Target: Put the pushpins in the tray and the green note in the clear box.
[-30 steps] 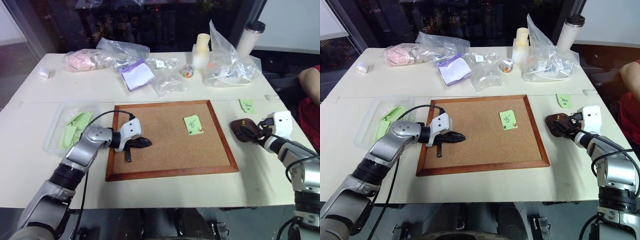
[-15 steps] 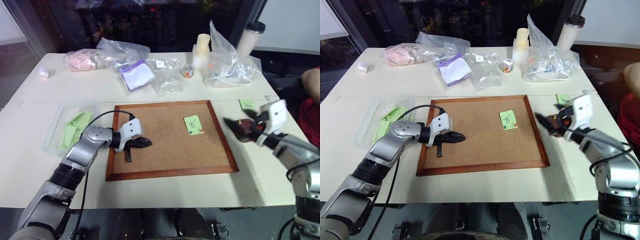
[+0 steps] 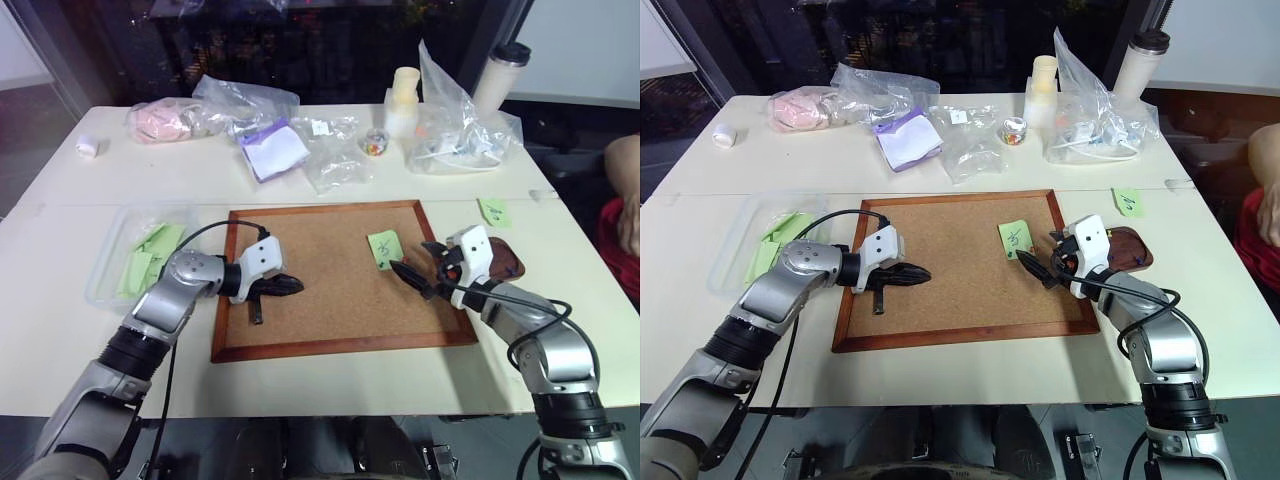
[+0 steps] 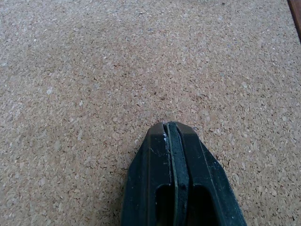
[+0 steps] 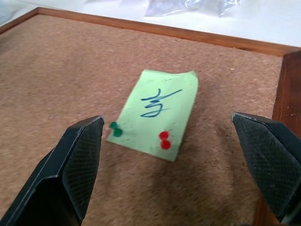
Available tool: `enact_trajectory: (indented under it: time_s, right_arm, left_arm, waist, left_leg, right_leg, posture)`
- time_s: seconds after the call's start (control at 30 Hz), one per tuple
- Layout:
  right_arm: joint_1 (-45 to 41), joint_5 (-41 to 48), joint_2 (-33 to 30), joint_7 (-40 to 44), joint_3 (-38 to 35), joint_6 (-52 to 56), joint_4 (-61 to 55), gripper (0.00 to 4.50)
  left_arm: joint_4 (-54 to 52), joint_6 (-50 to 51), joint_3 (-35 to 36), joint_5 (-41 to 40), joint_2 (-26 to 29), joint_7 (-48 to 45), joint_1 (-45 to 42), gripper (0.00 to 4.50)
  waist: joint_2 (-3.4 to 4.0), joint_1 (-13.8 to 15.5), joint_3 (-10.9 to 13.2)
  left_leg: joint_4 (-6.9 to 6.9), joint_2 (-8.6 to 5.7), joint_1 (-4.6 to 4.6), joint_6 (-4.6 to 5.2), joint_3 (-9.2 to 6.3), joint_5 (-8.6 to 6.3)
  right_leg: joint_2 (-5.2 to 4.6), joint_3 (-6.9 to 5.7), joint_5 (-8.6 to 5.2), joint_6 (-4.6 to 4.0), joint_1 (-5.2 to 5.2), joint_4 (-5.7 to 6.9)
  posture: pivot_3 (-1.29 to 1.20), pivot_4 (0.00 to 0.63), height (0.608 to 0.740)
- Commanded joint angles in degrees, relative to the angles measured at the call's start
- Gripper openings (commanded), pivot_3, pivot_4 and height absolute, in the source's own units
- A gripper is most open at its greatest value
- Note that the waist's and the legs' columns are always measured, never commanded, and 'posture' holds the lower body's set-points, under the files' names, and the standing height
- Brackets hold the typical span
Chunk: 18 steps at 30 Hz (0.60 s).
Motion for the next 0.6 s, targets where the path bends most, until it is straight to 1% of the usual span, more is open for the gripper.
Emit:
enact_trajectory:
  time_s: [0.03, 0.07, 0.1, 0.17, 0.23, 0.27, 0.3, 0.33, 0.6]
  right_arm:
    - [-1.2, -0.4, 0.3, 0.5, -0.1, -1.7, 0.2, 3.96]
    - [-1.3, -0.6, 0.3, 0.6, -0.1, -1.9, 0.4, 3.70]
    - [-1.4, -0.9, 0.3, 0.7, 0.2, -2.0, 0.8, 3.31]
    - [-1.5, -1.4, 0.3, 0.9, 0.5, -2.3, 1.2, 2.21]
    - [-1.6, -1.6, 0.2, 1.0, 0.5, -2.4, 1.4, 1.30]
    - [-1.7, -1.6, 0.2, 1.2, 0.5, -2.2, 1.4, 0.72]
    - [-1.7, -1.6, 0.1, 1.3, 0.5, -2.0, 1.3, 0.29]
    - [-1.6, -1.5, 0.0, 1.3, 0.5, -1.7, 1.2, 0.06]
    - [-1.3, -1.7, -0.2, 1.0, 0.2, -1.2, 0.8, 0.06]
  left_arm:
    - [1.1, 1.8, -0.1, 2.0, 0.6, 1.0, 1.0, 0.00]
    - [1.1, 1.8, 0.0, 2.0, 0.6, 1.1, 1.1, 0.00]
    - [1.1, 1.9, 0.0, 2.0, 0.5, 1.1, 1.1, 0.00]
    - [0.9, 2.0, 0.1, 2.0, 0.5, 1.2, 1.2, 0.00]
    - [0.7, 2.2, 0.1, 2.0, 0.5, 1.2, 1.3, 0.00]
    - [0.6, 2.2, 0.1, 2.0, 0.5, 1.3, 1.3, 0.00]
    - [0.6, 2.2, 0.1, 2.0, 0.5, 1.3, 1.3, 0.00]
    - [0.7, 2.1, 0.2, 2.1, 0.5, 1.3, 1.3, 0.00]
    - [1.2, 1.7, 0.2, 2.2, 0.5, 1.3, 1.0, 0.00]
  waist:
    - [0.00, 0.0, 0.0]
    - [0.00, 0.0, 0.0]
    - [0.00, 0.0, 0.0]
    - [0.00, 0.0, 0.0]
    - [0.00, 0.0, 0.0]
    - [0.00, 0.0, 0.0]
    - [0.00, 0.0, 0.0]
    - [0.00, 0.0, 0.0]
    - [0.00, 0.0, 0.0]
  left_leg:
    - [0.00, 0.00, 0.00, 0.00, 0.00, 0.00]
    - [-0.01, 0.00, 0.00, 0.00, 0.00, 0.00]
    - [-0.01, 0.00, 0.00, 0.00, -0.01, 0.00]
    - [-0.01, 0.00, 0.00, 0.00, -0.01, 0.00]
    - [-0.02, 0.00, 0.00, 0.00, -0.01, 0.00]
    - [-0.02, 0.00, 0.00, 0.00, -0.01, 0.00]
    - [-0.02, 0.00, 0.00, 0.00, -0.01, 0.00]
    - [-0.03, 0.00, 0.00, 0.00, -0.01, 0.00]
    - [-0.03, 0.01, 0.00, 0.01, -0.02, 0.00]
  right_leg:
    - [0.00, 0.00, 0.00, 0.00, 0.00, 0.00]
    - [0.00, 0.00, 0.00, 0.00, 0.00, 0.00]
    - [0.00, 0.00, 0.00, 0.00, -0.01, 0.00]
    - [0.01, 0.00, 0.00, 0.00, -0.01, 0.00]
    - [0.00, 0.00, 0.00, 0.00, -0.01, 0.00]
    - [0.00, 0.00, 0.00, 0.00, -0.01, 0.00]
    - [0.00, 0.00, 0.00, 0.00, -0.01, -0.01]
    - [0.00, 0.00, 0.00, 0.00, -0.01, -0.01]
    - [0.00, 0.00, 0.00, 0.00, 0.00, -0.02]
  posture:
    - [0.00, 0.150, 0.734]
    - [0.00, 0.150, 0.734]
    - [0.00, 0.150, 0.734]
    - [0.00, 0.150, 0.734]
    - [0.00, 0.150, 0.734]
    - [0.00, 0.150, 0.734]
    - [0.00, 0.150, 0.734]
    - [0.00, 0.150, 0.734]
    - [0.00, 0.150, 0.734]
